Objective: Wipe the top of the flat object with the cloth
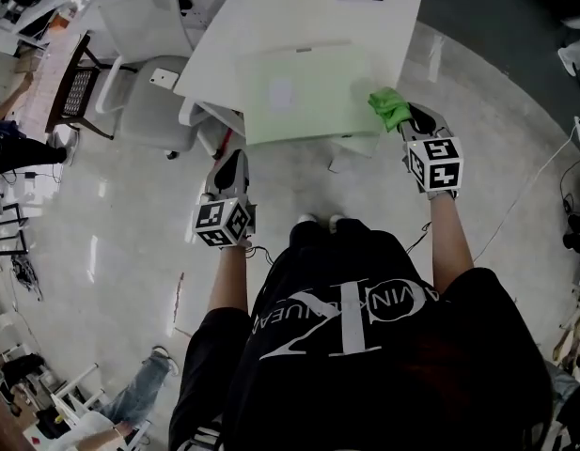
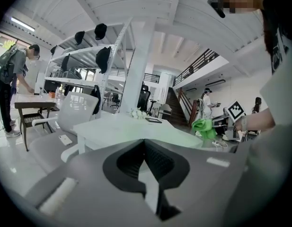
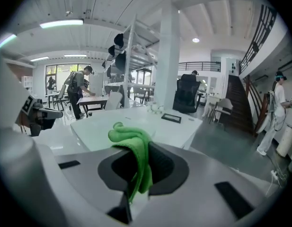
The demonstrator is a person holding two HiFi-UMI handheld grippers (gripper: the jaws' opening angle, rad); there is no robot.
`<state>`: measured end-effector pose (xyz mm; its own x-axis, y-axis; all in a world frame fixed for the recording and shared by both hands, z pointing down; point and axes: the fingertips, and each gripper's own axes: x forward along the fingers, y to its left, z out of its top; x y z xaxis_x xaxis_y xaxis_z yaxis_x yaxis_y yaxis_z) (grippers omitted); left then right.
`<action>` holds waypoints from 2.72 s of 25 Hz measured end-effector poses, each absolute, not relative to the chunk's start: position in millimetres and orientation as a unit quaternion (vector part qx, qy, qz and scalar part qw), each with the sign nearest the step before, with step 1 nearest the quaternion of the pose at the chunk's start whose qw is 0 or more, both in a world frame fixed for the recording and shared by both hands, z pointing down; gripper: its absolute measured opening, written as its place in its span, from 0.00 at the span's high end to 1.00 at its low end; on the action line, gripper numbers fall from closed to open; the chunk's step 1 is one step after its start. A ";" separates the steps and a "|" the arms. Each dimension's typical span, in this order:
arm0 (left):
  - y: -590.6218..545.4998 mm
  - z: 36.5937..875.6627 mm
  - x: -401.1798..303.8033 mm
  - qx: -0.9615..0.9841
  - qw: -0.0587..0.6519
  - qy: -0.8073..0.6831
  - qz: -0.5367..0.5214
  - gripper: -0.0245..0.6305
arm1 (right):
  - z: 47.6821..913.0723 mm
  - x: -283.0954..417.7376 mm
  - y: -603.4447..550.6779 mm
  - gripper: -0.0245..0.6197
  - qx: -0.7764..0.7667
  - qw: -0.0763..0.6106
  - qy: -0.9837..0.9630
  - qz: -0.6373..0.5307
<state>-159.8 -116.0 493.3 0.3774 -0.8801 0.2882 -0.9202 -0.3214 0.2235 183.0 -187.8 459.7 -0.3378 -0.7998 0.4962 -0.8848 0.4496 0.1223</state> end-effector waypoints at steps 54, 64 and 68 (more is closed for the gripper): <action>-143.7 344.3 -211.0 0.775 0.012 -0.631 -0.029 0.95 | 346.3 130.6 -201.6 0.91 0.495 0.093 -0.864 0.023; -139.5 342.1 -211.8 0.773 0.010 -0.633 -0.031 0.95 | 339.4 124.4 -198.6 0.92 0.489 0.083 -0.868 0.018; -139.1 340.3 -212.8 0.772 0.010 -0.635 -0.032 0.95 | 340.0 124.4 -197.9 0.91 0.488 0.084 -0.868 0.020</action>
